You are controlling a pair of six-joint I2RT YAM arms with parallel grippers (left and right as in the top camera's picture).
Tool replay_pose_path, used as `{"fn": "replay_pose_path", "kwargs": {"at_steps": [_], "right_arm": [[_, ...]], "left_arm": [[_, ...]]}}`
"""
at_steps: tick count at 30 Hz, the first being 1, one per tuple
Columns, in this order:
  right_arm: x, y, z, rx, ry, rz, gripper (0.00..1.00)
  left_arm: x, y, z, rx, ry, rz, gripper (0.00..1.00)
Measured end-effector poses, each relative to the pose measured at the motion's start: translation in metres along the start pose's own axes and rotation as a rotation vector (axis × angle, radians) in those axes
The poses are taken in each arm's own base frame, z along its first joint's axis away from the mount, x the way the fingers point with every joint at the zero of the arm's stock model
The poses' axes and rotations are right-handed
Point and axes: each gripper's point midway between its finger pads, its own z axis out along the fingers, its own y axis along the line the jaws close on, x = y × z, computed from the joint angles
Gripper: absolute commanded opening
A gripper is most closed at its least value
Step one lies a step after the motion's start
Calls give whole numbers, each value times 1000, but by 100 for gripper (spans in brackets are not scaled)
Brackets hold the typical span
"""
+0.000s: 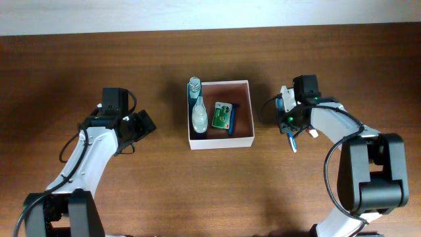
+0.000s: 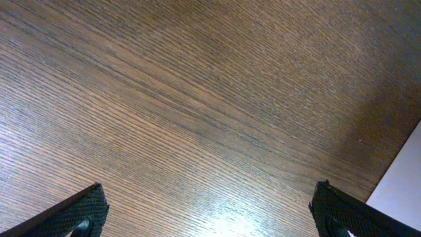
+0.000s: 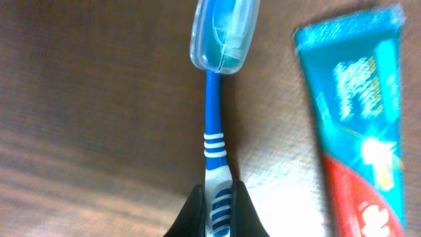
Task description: Pack container
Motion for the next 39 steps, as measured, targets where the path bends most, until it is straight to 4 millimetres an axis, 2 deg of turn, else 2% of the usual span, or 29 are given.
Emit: {"fn": "replay_pose_path", "kwargs": {"at_steps": [5,6,9,16,19,21,24,30,35,38,39], "right_arm": [[19,17,-12,-86,118,49,4],[19,20,-17,-105,130,55,4],[2,29,-43,-156,116,86,4],[-51,41,-158,-195,-127,118,4],[-58,53,-202,-216,-241,102,4],[-59,67,-220,-236,-288,74,4],[-65,90,-227,-268,-324,27,4],[-81,148,-218,-318,-363,-116,4],[-87,179,-192,-318,-339,-184,4],[-88,187,-174,-313,-308,-198,4],[-87,189,-162,-308,-283,-199,4]], "left_arm": [[0,0,0,0,1,0,100],[0,0,0,0,-1,0,100],[0,0,0,0,0,0,100],[0,0,0,0,0,0,100],[0,0,0,0,0,0,99],[0,0,0,0,0,0,100],[0,0,0,0,0,0,100],[0,0,0,0,0,0,100],[0,0,0,0,0,0,100],[0,0,0,0,0,0,100],[0,0,0,0,0,0,100]]}}
